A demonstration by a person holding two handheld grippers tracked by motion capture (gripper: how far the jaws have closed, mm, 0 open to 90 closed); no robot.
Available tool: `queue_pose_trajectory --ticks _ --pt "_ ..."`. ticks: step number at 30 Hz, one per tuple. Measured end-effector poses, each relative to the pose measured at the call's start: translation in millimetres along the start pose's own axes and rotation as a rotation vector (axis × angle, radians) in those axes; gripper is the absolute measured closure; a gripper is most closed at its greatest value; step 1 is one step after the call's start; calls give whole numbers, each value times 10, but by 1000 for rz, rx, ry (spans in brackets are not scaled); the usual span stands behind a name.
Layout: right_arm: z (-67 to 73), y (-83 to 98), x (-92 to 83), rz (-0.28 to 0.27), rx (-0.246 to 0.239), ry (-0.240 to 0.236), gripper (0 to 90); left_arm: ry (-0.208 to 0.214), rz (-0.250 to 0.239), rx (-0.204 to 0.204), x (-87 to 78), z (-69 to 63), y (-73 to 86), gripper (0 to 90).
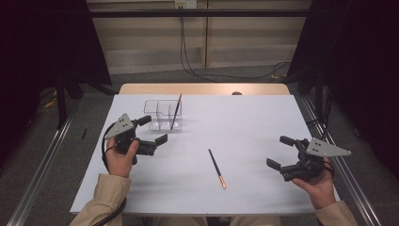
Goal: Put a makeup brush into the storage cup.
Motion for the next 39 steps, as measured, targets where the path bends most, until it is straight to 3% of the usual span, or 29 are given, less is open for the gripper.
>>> queue_pose_trajectory --ticks 27,39 --pt "-3 5 9 3 0 5 9 -11 5 28 -373 -27 83 0" --pt "-37 10 14 3 7 15 9 -3 3 22 -467 -75 129 0"
Point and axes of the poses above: each handheld gripper's, and its own axes: x roughly forward along the jaws, y roughly out of its underside, z roughly to its left, the point moved 3 cm from there along x, roughly forward along the jaws, and after that the axes turned 5 degrees about -z, right-handed, at the moved point
